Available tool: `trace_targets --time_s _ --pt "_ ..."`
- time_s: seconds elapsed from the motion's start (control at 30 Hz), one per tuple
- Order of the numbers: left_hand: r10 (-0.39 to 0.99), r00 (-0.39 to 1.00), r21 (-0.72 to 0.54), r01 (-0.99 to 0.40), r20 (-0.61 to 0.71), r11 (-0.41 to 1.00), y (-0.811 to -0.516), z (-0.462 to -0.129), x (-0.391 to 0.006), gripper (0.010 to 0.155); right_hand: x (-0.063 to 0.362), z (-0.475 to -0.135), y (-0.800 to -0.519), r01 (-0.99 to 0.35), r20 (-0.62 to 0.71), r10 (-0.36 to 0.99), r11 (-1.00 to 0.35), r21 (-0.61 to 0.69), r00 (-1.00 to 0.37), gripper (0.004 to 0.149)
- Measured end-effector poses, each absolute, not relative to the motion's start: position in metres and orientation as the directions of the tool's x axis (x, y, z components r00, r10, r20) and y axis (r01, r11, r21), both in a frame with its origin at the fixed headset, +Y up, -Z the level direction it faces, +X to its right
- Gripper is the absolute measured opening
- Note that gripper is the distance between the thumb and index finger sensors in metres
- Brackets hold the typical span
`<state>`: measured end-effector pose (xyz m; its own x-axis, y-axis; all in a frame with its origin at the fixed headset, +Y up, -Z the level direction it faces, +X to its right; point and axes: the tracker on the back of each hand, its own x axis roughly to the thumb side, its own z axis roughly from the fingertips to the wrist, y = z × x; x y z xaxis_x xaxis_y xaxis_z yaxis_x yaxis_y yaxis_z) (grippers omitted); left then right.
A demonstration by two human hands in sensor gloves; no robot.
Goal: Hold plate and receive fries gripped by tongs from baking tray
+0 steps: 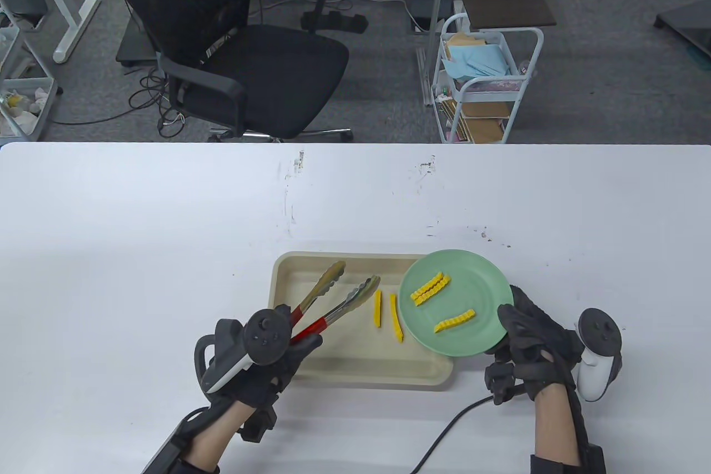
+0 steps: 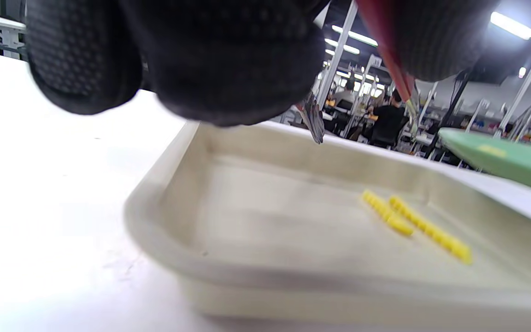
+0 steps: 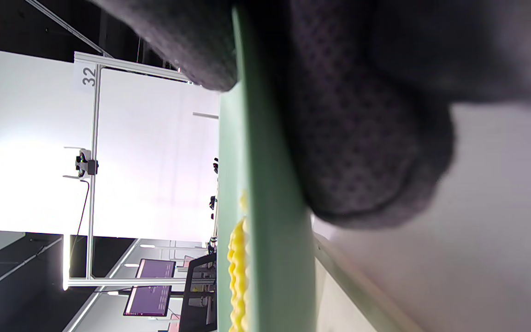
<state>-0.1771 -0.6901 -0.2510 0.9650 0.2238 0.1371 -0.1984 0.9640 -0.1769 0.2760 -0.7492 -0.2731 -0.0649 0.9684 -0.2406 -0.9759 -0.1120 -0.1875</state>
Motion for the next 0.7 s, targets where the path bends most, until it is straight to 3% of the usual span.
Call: trace_targets --time_s 0.3,0.47,0.7 --pt "0.101 0.976 -0.196 -0.063 0.191 0.979 -0.704 -0.247 -0.149 0.082 0.277 -0.273 -0.751 -0.976 -0.245 0.967 -0.117 -0.185 -0.069 0.055" --pt "0.101 0.976 -0.195 -0.062 0.193 0.979 -0.703 -0.248 -0.142 0.081 0.277 -0.274 -0.751 -0.977 -0.245 0.967 -0.114 -0.182 -0.067 0.055" --pt "0.038 0.976 -0.122 -0.011 0.217 0.992 -0.701 -0.246 -0.129 0.074 0.277 -0.274 -0.751 -0.977 -0.246 0.967 -0.114 -0.183 -0.067 0.055"
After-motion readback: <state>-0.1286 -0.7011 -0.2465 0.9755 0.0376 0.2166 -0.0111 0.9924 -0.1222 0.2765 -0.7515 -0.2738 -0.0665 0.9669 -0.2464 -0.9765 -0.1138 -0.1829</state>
